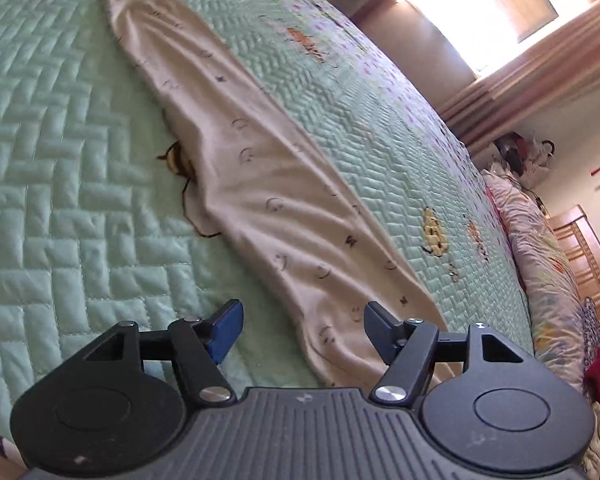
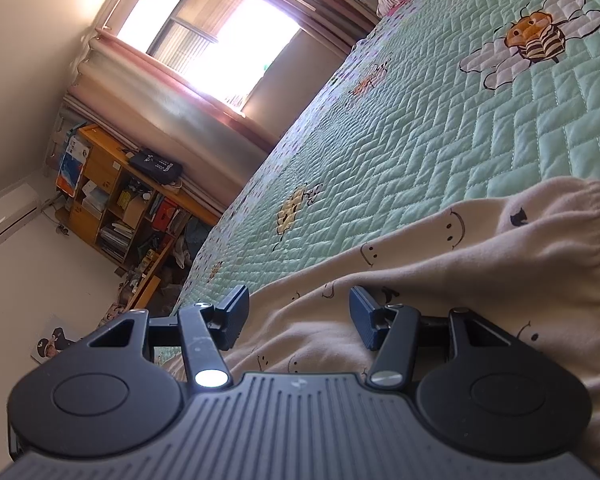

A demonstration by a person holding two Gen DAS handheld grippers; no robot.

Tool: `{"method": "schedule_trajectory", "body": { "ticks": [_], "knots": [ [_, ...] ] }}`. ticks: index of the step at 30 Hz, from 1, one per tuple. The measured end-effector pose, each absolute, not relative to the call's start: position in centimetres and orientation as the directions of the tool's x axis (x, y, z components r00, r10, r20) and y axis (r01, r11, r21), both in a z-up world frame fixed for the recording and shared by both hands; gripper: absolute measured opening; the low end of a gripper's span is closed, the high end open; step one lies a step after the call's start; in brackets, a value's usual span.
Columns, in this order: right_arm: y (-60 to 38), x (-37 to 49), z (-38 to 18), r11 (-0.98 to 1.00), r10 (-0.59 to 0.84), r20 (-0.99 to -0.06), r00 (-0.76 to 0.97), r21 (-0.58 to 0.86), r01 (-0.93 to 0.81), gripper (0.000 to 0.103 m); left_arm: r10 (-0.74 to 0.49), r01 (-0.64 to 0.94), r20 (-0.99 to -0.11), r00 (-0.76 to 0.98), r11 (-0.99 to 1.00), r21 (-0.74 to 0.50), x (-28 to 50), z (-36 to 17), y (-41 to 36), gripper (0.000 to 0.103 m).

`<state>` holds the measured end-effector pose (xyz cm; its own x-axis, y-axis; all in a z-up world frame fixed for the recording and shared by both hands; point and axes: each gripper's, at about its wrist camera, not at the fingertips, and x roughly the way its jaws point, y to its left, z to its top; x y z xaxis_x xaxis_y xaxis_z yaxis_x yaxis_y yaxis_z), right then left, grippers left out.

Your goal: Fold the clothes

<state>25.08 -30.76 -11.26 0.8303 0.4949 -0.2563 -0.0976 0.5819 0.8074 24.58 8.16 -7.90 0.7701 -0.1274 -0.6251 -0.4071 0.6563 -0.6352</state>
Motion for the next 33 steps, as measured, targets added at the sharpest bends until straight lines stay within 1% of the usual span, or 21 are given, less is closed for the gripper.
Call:
{"method": "schedule_trajectory", "body": {
  "ticks": [1,2,3,4,6,7,8,9,14,16,17,18,19,20,21,27,29,30,31,32,33],
  "knots": [
    [-30.8,25.1,-11.2,0.582,0.495,-0.256,0.83,0.807,-0.098,0.058,-0.12,-0.4,-0.609,0.784,0.653,-0.643,24.9,-8.2,8.2,0.068],
    [-30.8,25.1,-11.2,0.581,0.495,-0.255,0.83,0.808,-0.098,0.058,-0.114,-0.392,-0.594,0.796,0.651,-0.65,25.2,-8.5,8.2,0.063],
    [-30.8,25.1,-11.3,0.58,0.496,-0.254,0.831,0.809,-0.099,0.058,-0.108,-0.394,-0.587,0.803,0.643,-0.657,25.5,-8.9,8.3,0.052],
    [-30.8,25.1,-11.3,0.578,0.496,-0.252,0.831,0.81,-0.1,0.058,-0.107,-0.402,-0.586,0.803,0.628,-0.666,25.9,-9.1,8.3,0.047],
    [-30.9,25.1,-11.3,0.576,0.497,-0.25,0.831,0.811,-0.1,0.058,-0.128,-0.409,-0.596,0.793,0.613,-0.676,25.9,-9.2,8.6,0.027],
    [-30.9,25.1,-11.3,0.577,0.496,-0.252,0.831,0.811,-0.099,0.058,-0.137,-0.408,-0.608,0.782,0.624,-0.666,26.0,-9.1,8.7,0.022],
    [-30.8,25.1,-11.3,0.579,0.496,-0.253,0.831,0.809,-0.099,0.058,-0.131,-0.415,-0.63,0.765,0.648,-0.638,25.9,-8.9,8.7,0.012],
    [-30.8,25.1,-11.3,0.581,0.495,-0.255,0.831,0.808,-0.098,0.058,-0.113,-0.422,-0.655,0.747,0.681,-0.598,25.7,-8.6,8.6,0.009],
    [-30.8,25.1,-11.3,0.579,0.495,-0.252,0.831,0.809,-0.1,0.058,-0.131,-0.382,-0.702,0.7,0.762,-0.523,25.2,-7.8,8.9,0.008],
    [-30.8,25.0,-11.3,0.579,0.495,-0.252,0.832,0.809,-0.1,0.058,-0.137,-0.394,-0.726,0.674,0.765,-0.51,25.2,-7.3,9.0,0.014],
    [-30.8,25.0,-11.4,0.579,0.495,-0.251,0.832,0.809,-0.1,0.058,-0.127,-0.383,-0.727,0.675,0.782,-0.492,25.1,-6.7,8.6,0.027],
    [-30.7,25.0,-11.4,0.58,0.494,-0.252,0.832,0.808,-0.1,0.058,-0.112,-0.366,-0.724,0.681,0.804,-0.469,25.0,-6.0,8.1,0.044],
    [-30.7,25.0,-11.4,0.581,0.494,-0.253,0.832,0.808,-0.1,0.058,-0.108,-0.327,-0.705,0.701,0.83,-0.452,25.0,-5.2,7.4,0.053],
    [-30.7,25.0,-11.4,0.583,0.493,-0.254,0.832,0.806,-0.1,0.058,-0.117,-0.276,-0.678,0.725,0.854,-0.442,25.4,-4.4,6.6,0.068],
    [-30.6,25.0,-11.3,0.585,0.493,-0.255,0.832,0.805,-0.1,0.058,-0.133,-0.228,-0.653,0.745,0.87,-0.438,26.0,-3.8,6.0,0.072],
    [-30.8,24.8,-11.5,0.574,0.498,-0.242,0.832,0.812,-0.107,0.058,-0.195,-0.177,-0.585,0.787,0.837,-0.517,32.3,-3.4,6.7,0.07],
    [-30.9,24.8,-11.5,0.574,0.499,-0.243,0.832,0.812,-0.107,0.058,-0.236,-0.176,-0.583,0.777,0.809,-0.561,35.2,-4.3,8.1,0.07],
    [-30.8,24.9,-11.5,0.576,0.498,-0.245,0.832,0.81,-0.106,0.058,-0.26,-0.188,-0.605,0.752,0.796,-0.575,36.9,-5.4,9.0,0.07],
    [-30.8,24.9,-11.5,0.579,0.497,-0.248,0.831,0.808,-0.106,0.058,-0.281,-0.204,-0.633,0.721,0.787,-0.583,38.6,-6.6,9.8,0.067],
    [-30.7,25.0,-11.5,0.583,0.497,-0.251,0.831,0.805,-0.106,0.058,-0.25,-0.222,-0.653,0.715,0.805,-0.551,39.8,-7.1,11.0,0.048],
    [-30.7,25.0,-11.5,0.587,0.496,-0.253,0.831,0.803,-0.106,0.058,-0.202,-0.24,-0.669,0.715,0.829,-0.506,40.7,-7.5,12.2,0.005]
  ]
}}
